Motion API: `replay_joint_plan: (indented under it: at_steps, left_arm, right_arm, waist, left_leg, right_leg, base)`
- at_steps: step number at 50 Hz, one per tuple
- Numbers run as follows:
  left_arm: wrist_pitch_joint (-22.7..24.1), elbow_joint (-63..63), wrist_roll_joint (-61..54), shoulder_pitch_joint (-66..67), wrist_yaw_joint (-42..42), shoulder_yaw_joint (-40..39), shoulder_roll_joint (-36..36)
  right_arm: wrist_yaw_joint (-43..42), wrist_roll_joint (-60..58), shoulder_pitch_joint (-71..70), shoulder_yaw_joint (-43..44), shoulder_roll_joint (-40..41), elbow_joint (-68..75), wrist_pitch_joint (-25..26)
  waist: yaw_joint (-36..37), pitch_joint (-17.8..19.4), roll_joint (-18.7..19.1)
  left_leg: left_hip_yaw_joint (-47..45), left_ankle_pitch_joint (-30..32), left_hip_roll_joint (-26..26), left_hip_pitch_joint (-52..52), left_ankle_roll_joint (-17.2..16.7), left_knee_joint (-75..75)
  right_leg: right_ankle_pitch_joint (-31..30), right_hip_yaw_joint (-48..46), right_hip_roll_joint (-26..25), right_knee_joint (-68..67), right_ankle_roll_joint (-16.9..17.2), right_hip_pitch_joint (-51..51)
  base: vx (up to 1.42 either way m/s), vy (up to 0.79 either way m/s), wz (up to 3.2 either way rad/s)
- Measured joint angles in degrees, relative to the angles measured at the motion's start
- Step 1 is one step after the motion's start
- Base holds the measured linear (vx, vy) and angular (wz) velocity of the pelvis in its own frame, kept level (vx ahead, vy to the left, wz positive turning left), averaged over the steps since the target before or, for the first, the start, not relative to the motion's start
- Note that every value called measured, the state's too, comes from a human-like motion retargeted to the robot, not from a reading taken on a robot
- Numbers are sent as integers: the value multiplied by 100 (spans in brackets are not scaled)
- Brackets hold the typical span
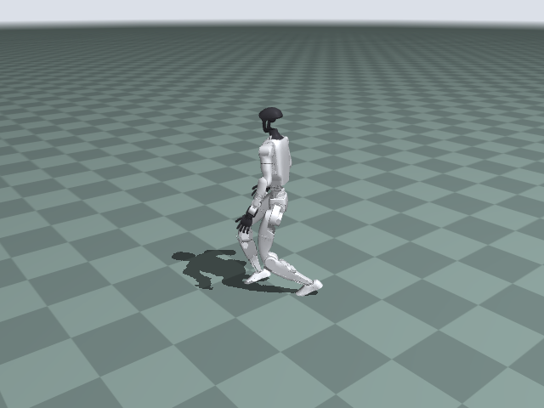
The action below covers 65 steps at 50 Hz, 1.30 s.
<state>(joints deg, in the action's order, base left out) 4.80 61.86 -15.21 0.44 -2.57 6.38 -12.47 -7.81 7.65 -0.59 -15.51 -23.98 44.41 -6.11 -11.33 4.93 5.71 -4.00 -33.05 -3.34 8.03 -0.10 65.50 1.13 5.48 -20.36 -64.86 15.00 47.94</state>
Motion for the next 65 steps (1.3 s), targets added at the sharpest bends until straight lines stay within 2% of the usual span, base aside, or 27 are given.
replay_joint_plan:
  at_steps: [3,4,6,8,10,13,15,18,20,22,25,30,32,35,38,40,42,45,48,51,53,55,57,58,60,62,65]
  left_arm:
    - [-14,117,295,-120,-57,256,44]
    - [-7,116,402,-156,-78,366,43]
    - [17,16,571,-209,-104,598,29]
    - [71,-289,636,-201,-86,825,2]
    - [174,-869,596,-100,-21,1071,-66]
    - [418,-2174,357,173,195,1507,-328]
    - [590,-3120,155,378,374,1757,-590]
    - [729,-4200,-87,762,533,1967,-998]
    - [769,-4393,-139,1001,580,2027,-1094]
    - [726,-4404,-190,1284,657,2050,-1203]
    - [579,-4199,-153,1658,864,2070,-1344]
    - [382,-3412,282,2000,1252,2182,-1305]
    - [347,-3069,473,1947,1329,2234,-1248]
    - [335,-2734,661,1657,1218,2237,-1130]
    - [371,-2516,850,952,909,2056,-848]
    - [339,-2469,890,527,757,1902,-606]
    - [321,-2547,848,268,747,1767,-463]
    - [357,-2756,794,93,724,1544,-418]
    - [367,-2998,620,28,568,1171,-553]
    - [394,-3310,444,-67,164,574,-915]
    - [435,-3532,342,-182,-305,85,-1146]
    - [514,-3787,188,-276,-776,-352,-1277]
    - [672,-4154,59,-276,-1047,-553,-1348]
    - [758,-4391,23,-250,-1109,-591,-1373]
    - [917,-4949,21,-185,-1099,-587,-1448]
    - [1064,-5577,55,-176,-1019,-489,-1583]
    - [1215,-6534,133,-387,-900,-323,-1932]
  right_arm:
    - [-79,69,-94,17,-51,-355,-51]
    - [-89,73,-112,4,-71,-463,-71]
    - [-93,74,-113,-59,-109,-629,-104]
    - [-74,75,-59,-160,-155,-723,-128]
    - [-25,96,66,-244,-224,-801,-161]
    - [99,183,363,-242,-361,-1003,-232]
    - [151,233,565,-126,-472,-1223,-282]
    - [152,282,844,204,-663,-1689,-390]
    - [104,272,892,339,-776,-1934,-498]
    - [66,262,882,491,-931,-2309,-638]
    - [63,279,868,692,-1217,-3113,-841]
    - [92,138,648,838,-1646,-4491,-1122]
    - [36,36,549,856,-1737,-4880,-1180]
    - [-28,-177,577,827,-1778,-4939,-1157]
    - [58,-499,847,674,-1580,-4161,-872]
    - [265,-648,1049,501,-1307,-3350,-646]
    - [553,-693,1287,331,-993,-2506,-448]
    - [990,-648,1864,223,-637,-1605,-233]
    - [1430,-638,2409,293,-586,-1031,-77]
    - [1678,-709,2697,551,-930,-435,36]
    - [1516,-688,2582,840,-1279,41,28]
    - [1035,-445,2192,1135,-1627,421,-84]
    - [436,-73,1733,1300,-1945,369,-284]
    - [150,107,1512,1334,-2083,203,-407]
    - [-325,371,1147,1321,-2312,-331,-649]
    - [-636,436,877,1257,-2492,-990,-861]
    - [-865,217,453,1068,-2814,-1947,-1060]
  waist:
    - [-285,348,-12]
    - [-397,453,0]
    - [-649,632,61]
    - [-916,757,205]
    - [-1179,819,423]
    - [-1446,793,777]
    - [-1509,728,955]
    - [-1309,619,1069]
    - [-1183,586,976]
    - [-993,532,866]
    - [-633,443,646]
    - [-250,321,25]
    - [-230,329,-188]
    - [-318,403,-425]
    - [-513,706,-468]
    - [-631,881,-464]
    - [-670,974,-478]
    - [-500,1020,-595]
    - [-138,1002,-647]
    - [326,926,-561]
    - [621,865,-456]
    - [861,757,-345]
    - [984,600,-286]
    - [1004,516,-257]
    - [994,342,-200]
    - [1029,153,-101]
    - [1271,-142,196]
  left_leg:
    - [-498,-651,22,4,325,-231]
    - [-708,-760,15,50,421,-267]
    - [-1103,-850,-14,167,570,-337]
    - [-1439,-715,-25,285,610,-513]
    - [-1763,-332,26,367,552,-903]
    - [-2298,632,326,329,262,-2015]
    - [-2698,1456,701,155,31,-3116]
    - [-3366,2879,1552,-525,-214,-5444]
    - [-3873,3318,1859,-650,-285,-5900]
    - [-4370,3499,2109,-767,-302,-6191]
    - [-5052,3617,2485,-1064,-242,-6707]
    - [-5757,3529,2862,-1611,31,-6788]
    - [-5745,3217,2928,-1868,162,-6747]
    - [-5368,2450,2985,-2254,497,-6810]
    - [-4414,1894,2771,-2562,757,-6542]
    - [-3679,2035,2504,-2592,726,-6134]
    - [-2961,2429,2231,-2303,519,-5408]
    - [-1999,2349,1978,-1558,398,-3842]
    - [-1241,1711,1846,-809,565,-2208]
    - [-483,687,1872,-262,841,-956]
    - [-111,96,1874,-44,945,-449]
    - [142,-102,1796,85,892,-227]
    - [363,300,1738,123,573,-247]
    - [439,697,1675,142,337,-281]
    - [485,1584,1458,247,-102,-281]
    - [515,2161,1205,441,-434,-152]
    - [581,2534,660,721,-787,197]
  right_leg:
    - [-684,-1,114,-341,0,395]
    - [-717,29,226,-493,-1,521]
    - [-513,61,458,-809,-48,704]
    - [-136,-21,786,-1124,-239,757]
    - [291,-158,1269,-1361,-497,652]
    - [804,-382,2182,-1338,-724,282]
    - [1012,-560,2890,-1157,-795,47]
    - [1154,-1006,4041,-888,-874,-179]
    - [1202,-1401,4940,-879,-926,-266]
    - [1277,-1953,5794,-887,-971,-354]
    - [1360,-2840,6747,-899,-1030,-572]
    - [1406,-3802,7560,-1048,-1198,-933]
    - [1633,-3950,7614,-1204,-1325,-1073]
    - [2203,-3830,7527,-1585,-1684,-1166]
    - [2404,-3112,7039,-1955,-1754,-1236]
    - [2156,-2479,6532,-2018,-1635,-1322]
    - [1643,-1870,5992,-2020,-1457,-1462]
    - [1092,-1187,5320,-2215,-1255,-1785]
    - [1053,-811,4828,-2702,-1284,-2068]
    - [1160,-577,4294,-3364,-1379,-2040]
    - [1146,-484,3876,-3715,-1391,-1821]
    - [1189,-528,3467,-3756,-1438,-1573]
    - [1272,-738,3137,-3322,-1469,-1481]
    - [1288,-858,2961,-2961,-1449,-1487]
    - [1245,-1085,2620,-2033,-1327,-1574]
    - [1080,-1260,2239,-939,-1101,-1714]
    - [698,-1582,1629,717,-865,-2034]
  base:
    - [-30,14,-103]
    - [-37,25,-108]
    - [-34,21,-95]
    - [-29,16,-93]
    - [-23,13,-100]
    - [-16,13,-121]
    - [-10,12,-167]
    - [-8,11,-247]
    - [-14,7,-294]
    - [-10,7,-311]
    - [-6,7,-315]
    - [-6,3,-271]
    - [-9,2,-185]
    - [-13,3,-79]
    - [-10,10,82]
    - [-9,12,200]
    - [-12,11,260]
    - [-14,10,288]
    - [-8,12,274]
    - [3,13,235]
    - [11,12,181]
    - [17,9,139]
    - [21,3,132]
    - [23,0,142]
    - [23,-1,151]
    - [23,0,136]
    - [23,2,83]
